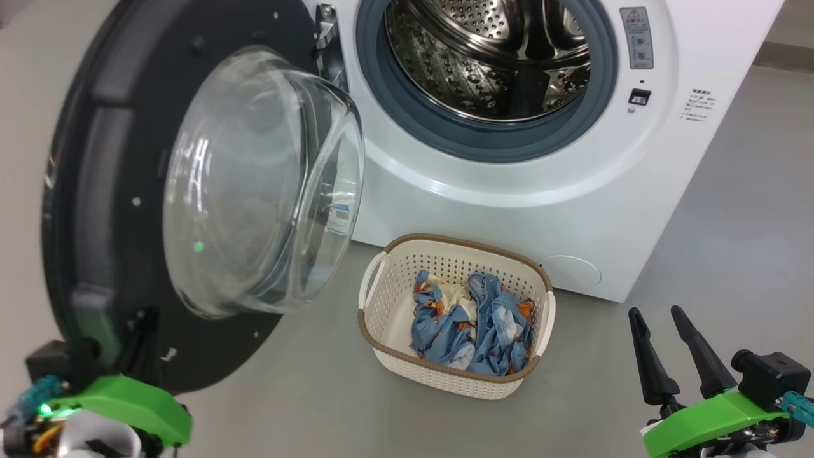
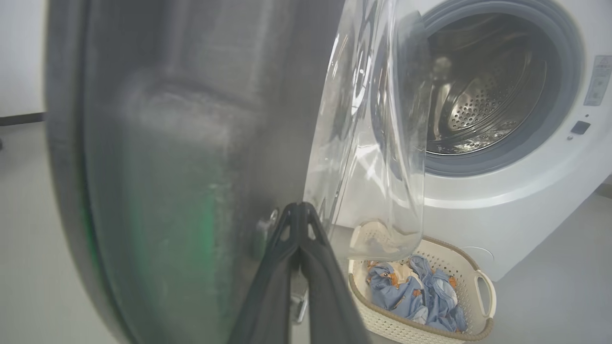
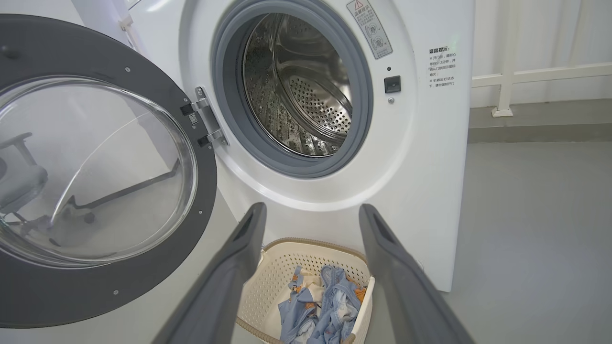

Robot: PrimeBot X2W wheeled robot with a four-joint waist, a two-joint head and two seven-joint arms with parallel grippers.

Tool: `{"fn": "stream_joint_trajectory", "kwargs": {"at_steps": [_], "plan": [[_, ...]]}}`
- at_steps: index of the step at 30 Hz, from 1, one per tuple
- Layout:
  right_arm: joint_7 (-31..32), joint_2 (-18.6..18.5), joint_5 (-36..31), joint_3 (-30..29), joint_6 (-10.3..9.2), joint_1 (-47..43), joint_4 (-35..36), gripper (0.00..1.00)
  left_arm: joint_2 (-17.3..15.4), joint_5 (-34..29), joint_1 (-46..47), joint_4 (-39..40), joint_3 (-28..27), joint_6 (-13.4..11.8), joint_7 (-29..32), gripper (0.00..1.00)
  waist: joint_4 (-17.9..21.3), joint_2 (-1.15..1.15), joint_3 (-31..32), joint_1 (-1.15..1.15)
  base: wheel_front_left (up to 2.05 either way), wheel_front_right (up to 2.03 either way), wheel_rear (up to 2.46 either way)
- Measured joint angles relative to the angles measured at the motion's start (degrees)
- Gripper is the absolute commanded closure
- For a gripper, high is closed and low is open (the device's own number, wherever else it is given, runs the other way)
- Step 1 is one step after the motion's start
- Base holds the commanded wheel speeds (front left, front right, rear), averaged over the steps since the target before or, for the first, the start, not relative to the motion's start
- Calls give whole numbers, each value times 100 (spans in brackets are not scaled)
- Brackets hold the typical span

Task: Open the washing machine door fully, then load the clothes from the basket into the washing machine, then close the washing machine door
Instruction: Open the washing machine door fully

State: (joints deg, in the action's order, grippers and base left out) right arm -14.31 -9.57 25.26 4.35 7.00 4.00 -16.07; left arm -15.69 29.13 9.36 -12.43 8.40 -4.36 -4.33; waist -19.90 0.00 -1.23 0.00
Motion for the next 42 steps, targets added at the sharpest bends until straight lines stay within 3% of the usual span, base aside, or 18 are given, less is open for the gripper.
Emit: {"fn": "stream_joint_trajectory", "kwargs": {"at_steps": [4, 12, 22, 34, 42], "plan": [[0, 7, 0, -21, 0, 3, 21, 0, -187, 26, 219, -290, -136, 10, 116, 100, -69, 0, -64, 0, 0, 0, 0], [0, -2, 0, -26, 0, 220, 88, 0, -590, 23, 933, -1144, -157, 264, 292, 100, -187, 0, -347, 0, 0, 0, 0], [0, -52, -8, -42, 0, 477, 127, 0, -835, -87, 1919, -2305, -102, 491, 272, 100, -243, 0, -743, 0, 0, 0, 0], [0, -30, -7, -8, 0, 737, 116, 0, -1317, -387, 2932, -3371, 38, 728, 29, 100, -69, 0, -962, 0, 0, 0, 0], [0, 18, -1, -14, 0, 737, 107, 0, -1368, -417, 3133, -3742, 76, 766, -136, 100, 20, 0, -1031, 0, 0, 0, 0]]}}
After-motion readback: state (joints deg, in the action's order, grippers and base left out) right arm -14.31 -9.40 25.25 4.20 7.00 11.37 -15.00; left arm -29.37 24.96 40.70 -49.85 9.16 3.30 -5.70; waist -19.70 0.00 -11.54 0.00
